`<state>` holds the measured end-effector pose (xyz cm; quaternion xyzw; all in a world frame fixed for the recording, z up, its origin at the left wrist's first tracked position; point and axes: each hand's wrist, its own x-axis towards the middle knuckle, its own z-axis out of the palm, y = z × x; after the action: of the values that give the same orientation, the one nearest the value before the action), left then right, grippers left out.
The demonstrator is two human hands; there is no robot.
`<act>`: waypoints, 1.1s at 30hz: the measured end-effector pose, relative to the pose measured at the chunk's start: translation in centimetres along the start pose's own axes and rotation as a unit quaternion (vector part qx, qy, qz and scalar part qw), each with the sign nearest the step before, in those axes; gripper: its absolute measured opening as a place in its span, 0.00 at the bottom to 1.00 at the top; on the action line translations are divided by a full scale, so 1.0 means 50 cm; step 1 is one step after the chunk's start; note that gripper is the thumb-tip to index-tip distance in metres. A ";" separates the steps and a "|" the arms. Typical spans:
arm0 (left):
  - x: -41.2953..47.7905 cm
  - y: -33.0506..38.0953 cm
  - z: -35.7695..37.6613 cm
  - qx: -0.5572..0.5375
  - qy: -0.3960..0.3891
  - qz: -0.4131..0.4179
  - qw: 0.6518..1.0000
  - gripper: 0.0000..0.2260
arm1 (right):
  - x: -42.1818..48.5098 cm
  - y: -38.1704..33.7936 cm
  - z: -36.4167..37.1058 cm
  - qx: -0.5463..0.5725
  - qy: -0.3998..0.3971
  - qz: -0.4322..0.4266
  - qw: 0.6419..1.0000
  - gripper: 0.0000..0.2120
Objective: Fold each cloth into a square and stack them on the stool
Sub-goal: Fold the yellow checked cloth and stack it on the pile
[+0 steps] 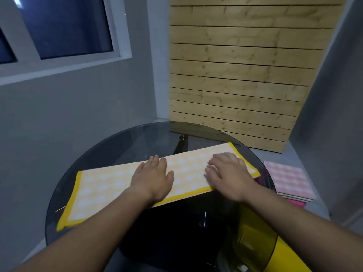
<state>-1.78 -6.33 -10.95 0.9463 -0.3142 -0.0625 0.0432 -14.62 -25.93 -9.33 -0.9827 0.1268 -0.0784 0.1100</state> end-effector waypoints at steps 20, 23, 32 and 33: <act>-0.137 -0.025 -0.066 -0.008 -0.109 -0.112 0.988 0.39 | -0.156 -0.120 -0.005 0.073 -0.155 -0.141 0.975 0.22; -0.166 -0.031 -0.075 0.042 -0.050 -0.034 0.997 0.32 | -0.162 -0.116 -0.009 0.062 -0.162 -0.143 0.974 0.23; -0.292 -0.049 -0.061 -0.099 -0.066 0.207 0.971 0.12 | -0.188 -0.099 -0.013 0.096 -0.164 -0.142 0.972 0.26; -0.302 -0.050 -0.052 -0.115 -0.073 0.218 0.966 0.12 | -0.194 -0.105 -0.019 0.106 -0.155 -0.144 0.972 0.24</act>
<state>-11.95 4.84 -7.30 0.8367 -0.5057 -0.1560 0.1410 -22.86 -18.60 -8.42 -0.9736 -0.0440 0.0467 0.2189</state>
